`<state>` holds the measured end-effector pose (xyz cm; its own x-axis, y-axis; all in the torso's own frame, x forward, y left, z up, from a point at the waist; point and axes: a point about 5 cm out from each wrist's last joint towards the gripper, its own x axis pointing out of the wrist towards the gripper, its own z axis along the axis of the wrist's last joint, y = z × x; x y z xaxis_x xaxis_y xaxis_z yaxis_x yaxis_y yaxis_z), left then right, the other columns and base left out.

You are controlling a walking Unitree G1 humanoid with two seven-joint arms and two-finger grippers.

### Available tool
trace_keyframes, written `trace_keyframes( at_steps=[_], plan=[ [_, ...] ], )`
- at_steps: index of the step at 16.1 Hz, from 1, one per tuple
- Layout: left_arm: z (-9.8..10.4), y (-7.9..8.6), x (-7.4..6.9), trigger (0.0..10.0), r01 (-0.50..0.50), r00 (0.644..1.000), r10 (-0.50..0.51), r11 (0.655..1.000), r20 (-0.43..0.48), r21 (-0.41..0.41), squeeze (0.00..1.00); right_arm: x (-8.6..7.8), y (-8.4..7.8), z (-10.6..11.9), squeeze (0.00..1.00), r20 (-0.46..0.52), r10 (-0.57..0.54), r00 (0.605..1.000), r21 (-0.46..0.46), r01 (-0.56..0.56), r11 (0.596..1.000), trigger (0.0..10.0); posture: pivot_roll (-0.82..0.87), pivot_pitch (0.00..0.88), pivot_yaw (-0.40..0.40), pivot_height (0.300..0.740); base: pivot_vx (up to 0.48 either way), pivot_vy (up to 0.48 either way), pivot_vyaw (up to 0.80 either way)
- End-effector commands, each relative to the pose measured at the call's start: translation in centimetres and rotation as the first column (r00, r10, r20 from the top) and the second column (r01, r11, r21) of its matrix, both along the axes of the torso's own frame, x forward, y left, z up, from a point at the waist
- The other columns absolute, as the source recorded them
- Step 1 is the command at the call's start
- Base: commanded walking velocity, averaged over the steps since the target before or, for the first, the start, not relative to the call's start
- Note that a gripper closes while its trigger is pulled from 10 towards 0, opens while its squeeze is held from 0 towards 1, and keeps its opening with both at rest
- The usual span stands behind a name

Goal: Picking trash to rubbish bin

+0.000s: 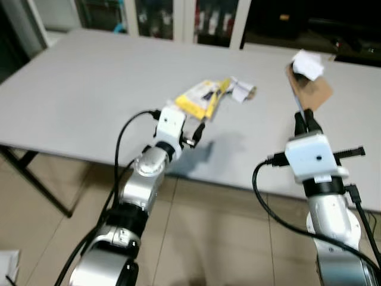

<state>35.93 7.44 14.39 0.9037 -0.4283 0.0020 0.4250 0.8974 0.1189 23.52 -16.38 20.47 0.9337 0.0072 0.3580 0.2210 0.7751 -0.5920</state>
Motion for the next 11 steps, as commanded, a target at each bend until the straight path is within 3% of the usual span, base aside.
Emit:
trace_keyframes(
  at_steps=[1, 6, 11],
  plan=[
    [0.27, -1.06, -0.16, 10.0, 0.027, 1.000, -0.027, 1.000, 0.009, 0.004, 0.00, -0.15, -0.44, 0.13, 0.00, 0.005, -0.020, 1.000, -0.019, 0.020, 1.000, 10.0, 0.10, 0.087, -0.026, 0.740, 0.480, 0.000, 0.00],
    [0.43, -1.17, -0.35, 10.0, 0.034, 0.999, -0.034, 0.999, 0.029, -0.004, 0.00, -0.13, -0.27, 0.08, 0.00, 0.002, -0.017, 1.000, -0.023, 0.017, 1.000, 10.0, 0.10, 0.092, -0.028, 0.740, 0.000, 0.000, 0.00],
    [0.24, -1.08, -0.33, 10.0, 0.030, 0.999, -0.030, 1.000, 0.020, 0.005, 0.00, -0.16, -0.24, 0.11, 0.00, 0.002, -0.016, 1.000, -0.032, 0.016, 0.999, 10.0, 0.10, 0.093, -0.027, 0.740, 0.000, -0.366, 0.00]
  ],
)
